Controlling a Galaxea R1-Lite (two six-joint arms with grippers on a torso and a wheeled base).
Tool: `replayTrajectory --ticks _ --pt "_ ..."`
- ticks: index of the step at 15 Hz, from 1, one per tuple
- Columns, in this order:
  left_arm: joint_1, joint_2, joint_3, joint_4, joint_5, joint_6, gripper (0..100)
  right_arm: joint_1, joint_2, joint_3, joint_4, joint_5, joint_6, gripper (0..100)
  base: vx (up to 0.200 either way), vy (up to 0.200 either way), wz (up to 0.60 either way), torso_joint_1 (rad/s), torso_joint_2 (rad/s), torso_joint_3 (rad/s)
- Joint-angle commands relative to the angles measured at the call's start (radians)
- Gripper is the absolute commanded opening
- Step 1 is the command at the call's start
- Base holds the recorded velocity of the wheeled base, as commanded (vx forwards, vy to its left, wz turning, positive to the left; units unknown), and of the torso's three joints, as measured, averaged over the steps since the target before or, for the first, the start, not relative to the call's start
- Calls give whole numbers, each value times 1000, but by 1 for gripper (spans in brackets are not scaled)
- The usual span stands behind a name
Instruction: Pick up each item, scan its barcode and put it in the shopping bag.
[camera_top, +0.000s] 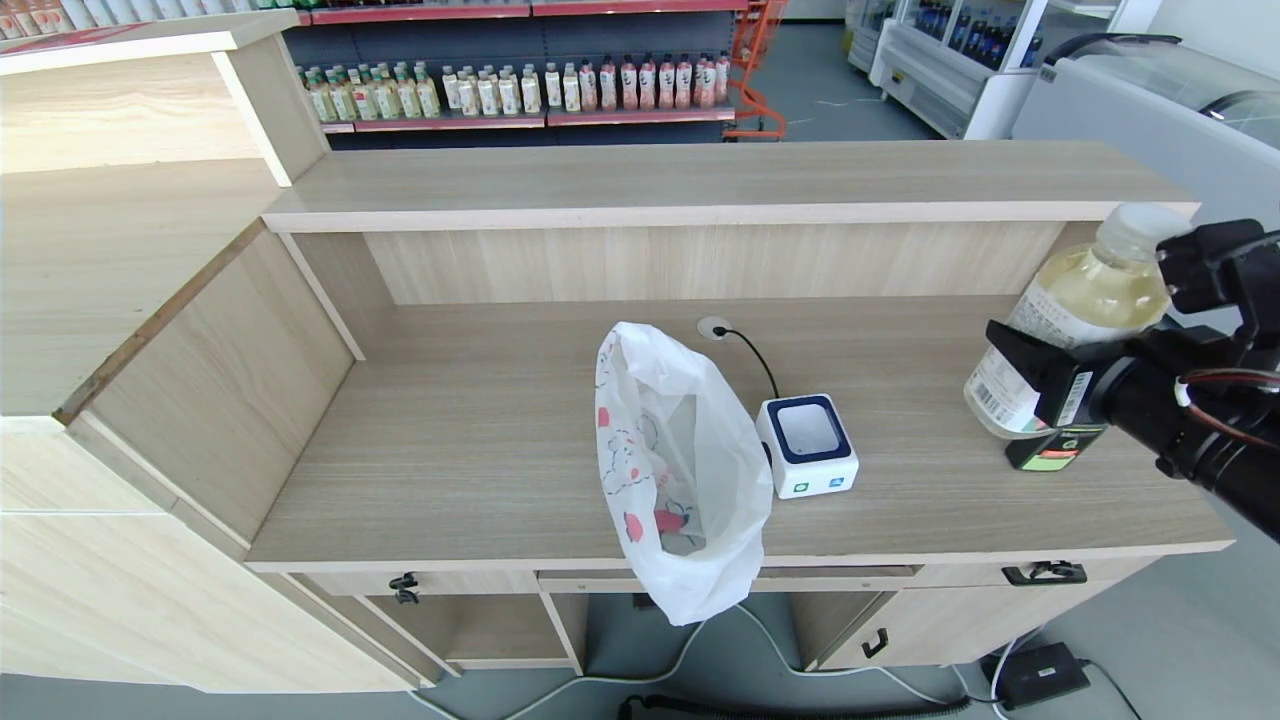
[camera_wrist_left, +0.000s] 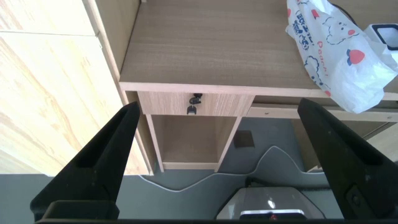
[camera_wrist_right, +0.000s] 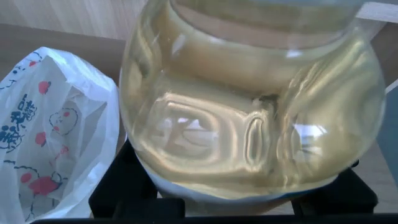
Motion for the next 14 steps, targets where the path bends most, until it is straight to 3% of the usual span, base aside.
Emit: replayTrajectory --ticks 1,6,14 --pt "0 0 0 1 0 -1 100 2 8 -3 -1 0 -1 0 0 0 0 0 0 0" --pt "0 0 0 1 -8 -11 100 5 44 -12 -8 2 12 0 0 0 0 0 0 0" --pt "0 0 0 0 2 -14 100 123 75 -58 -4 4 13 0 0 200 0 5 2 3"
